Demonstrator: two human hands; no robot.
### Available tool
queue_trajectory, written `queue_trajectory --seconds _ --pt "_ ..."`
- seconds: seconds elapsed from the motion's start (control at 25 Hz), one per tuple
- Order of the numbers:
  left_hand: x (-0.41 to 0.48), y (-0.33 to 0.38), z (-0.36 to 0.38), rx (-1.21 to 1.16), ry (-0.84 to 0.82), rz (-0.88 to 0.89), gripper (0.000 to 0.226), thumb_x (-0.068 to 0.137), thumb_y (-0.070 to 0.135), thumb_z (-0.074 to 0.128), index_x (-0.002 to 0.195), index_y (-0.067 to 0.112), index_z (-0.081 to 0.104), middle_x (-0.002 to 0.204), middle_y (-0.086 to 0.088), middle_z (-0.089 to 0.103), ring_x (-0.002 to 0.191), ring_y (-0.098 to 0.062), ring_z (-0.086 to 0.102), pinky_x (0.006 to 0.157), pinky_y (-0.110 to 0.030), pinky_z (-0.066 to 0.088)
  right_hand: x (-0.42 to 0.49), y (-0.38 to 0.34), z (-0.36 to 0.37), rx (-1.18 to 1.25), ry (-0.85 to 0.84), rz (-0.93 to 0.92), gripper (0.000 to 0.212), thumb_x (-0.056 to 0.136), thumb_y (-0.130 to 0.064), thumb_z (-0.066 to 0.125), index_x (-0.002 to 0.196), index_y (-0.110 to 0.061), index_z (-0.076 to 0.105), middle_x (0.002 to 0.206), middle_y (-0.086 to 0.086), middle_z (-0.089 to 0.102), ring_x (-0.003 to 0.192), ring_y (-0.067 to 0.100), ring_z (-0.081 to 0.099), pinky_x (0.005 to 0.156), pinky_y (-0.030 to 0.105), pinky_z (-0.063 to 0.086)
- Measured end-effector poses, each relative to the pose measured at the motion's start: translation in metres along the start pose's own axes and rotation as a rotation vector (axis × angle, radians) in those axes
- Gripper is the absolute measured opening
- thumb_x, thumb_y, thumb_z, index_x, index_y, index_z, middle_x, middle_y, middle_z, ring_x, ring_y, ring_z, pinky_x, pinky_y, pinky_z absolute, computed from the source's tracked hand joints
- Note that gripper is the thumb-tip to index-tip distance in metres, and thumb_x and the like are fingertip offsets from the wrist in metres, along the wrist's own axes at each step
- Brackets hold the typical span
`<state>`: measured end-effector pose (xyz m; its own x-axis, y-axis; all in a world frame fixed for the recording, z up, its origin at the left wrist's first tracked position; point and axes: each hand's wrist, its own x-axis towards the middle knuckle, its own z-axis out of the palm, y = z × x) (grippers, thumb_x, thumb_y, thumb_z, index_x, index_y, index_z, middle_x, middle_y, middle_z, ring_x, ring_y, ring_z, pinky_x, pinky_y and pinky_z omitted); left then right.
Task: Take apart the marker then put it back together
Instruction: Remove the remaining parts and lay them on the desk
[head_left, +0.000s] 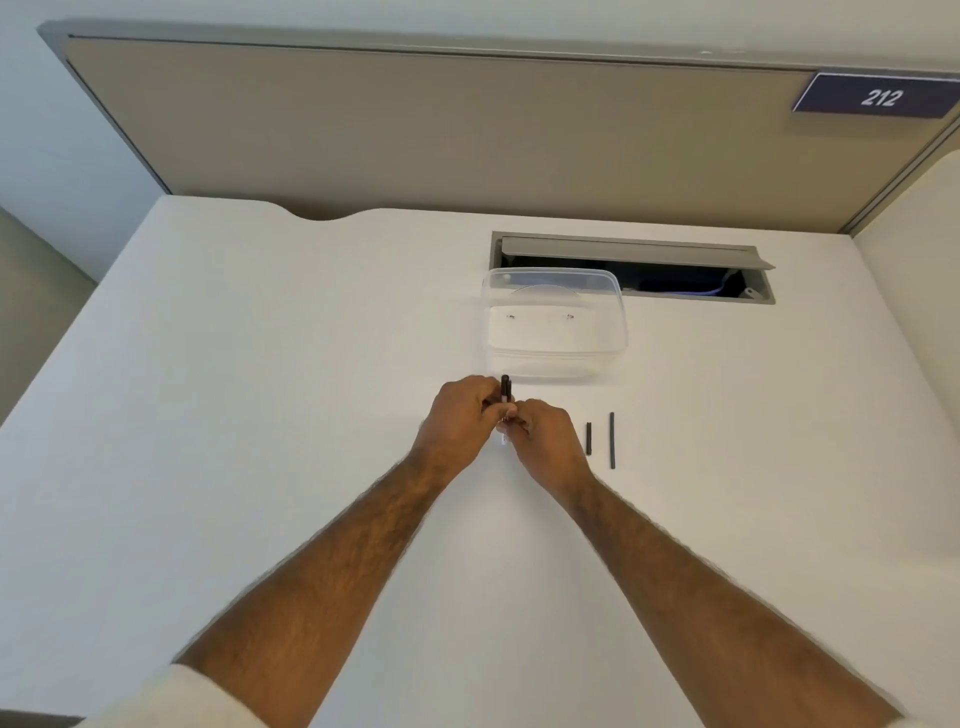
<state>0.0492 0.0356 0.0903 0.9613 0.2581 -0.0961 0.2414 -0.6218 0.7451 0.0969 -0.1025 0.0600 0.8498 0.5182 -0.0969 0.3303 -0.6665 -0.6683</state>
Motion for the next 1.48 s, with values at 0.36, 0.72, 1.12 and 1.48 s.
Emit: queue_trajectory --seconds 0.36,0.72,1.12,1.48 --pt "-0.005 0.005 0.013 0.009 0.052 0.011 0.017 0.092 0.031 0.061 0.075 0.033 0.06 0.077 0.014 0.063 0.075 -0.006 0.062 0.066 -0.035 0.055 0.0 0.009 0.002 0.018 0.036 0.021 0.022 0.1 -0.019 0.055 0.088 -0.01 0.071 0.088 0.006 0.072 0.074 0.014 0.059 0.066 0.023 0.038" --pt "-0.001 0.012 0.008 -0.07 -0.031 -0.037 0.025 0.088 0.024 0.07 0.066 0.023 0.059 0.068 0.006 0.064 0.066 -0.018 0.059 0.064 -0.041 0.051 -0.01 0.007 -0.009 0.042 -0.024 0.032 0.021 0.095 -0.011 0.052 0.092 -0.009 0.073 0.094 0.005 0.077 0.084 0.021 0.069 0.072 0.028 0.049" --pt "0.0 0.009 0.003 -0.18 0.014 -0.037 0.013 0.087 0.025 0.073 0.08 0.015 0.069 0.075 0.0 0.072 0.075 -0.024 0.069 0.074 -0.047 0.058 -0.008 0.02 -0.017 0.25 -0.031 0.124 0.009 0.092 -0.021 0.063 0.089 -0.023 0.071 0.082 -0.011 0.071 0.074 0.004 0.065 0.066 0.019 0.048" --pt "0.004 0.009 -0.015 -0.391 0.117 -0.098 0.008 0.085 0.021 0.077 0.079 0.023 0.071 0.072 0.009 0.075 0.07 -0.018 0.074 0.07 -0.031 0.063 -0.02 0.029 0.006 0.303 0.05 0.25 0.007 0.084 -0.018 0.069 0.086 -0.025 0.071 0.097 -0.004 0.07 0.09 0.012 0.063 0.074 0.024 0.047"
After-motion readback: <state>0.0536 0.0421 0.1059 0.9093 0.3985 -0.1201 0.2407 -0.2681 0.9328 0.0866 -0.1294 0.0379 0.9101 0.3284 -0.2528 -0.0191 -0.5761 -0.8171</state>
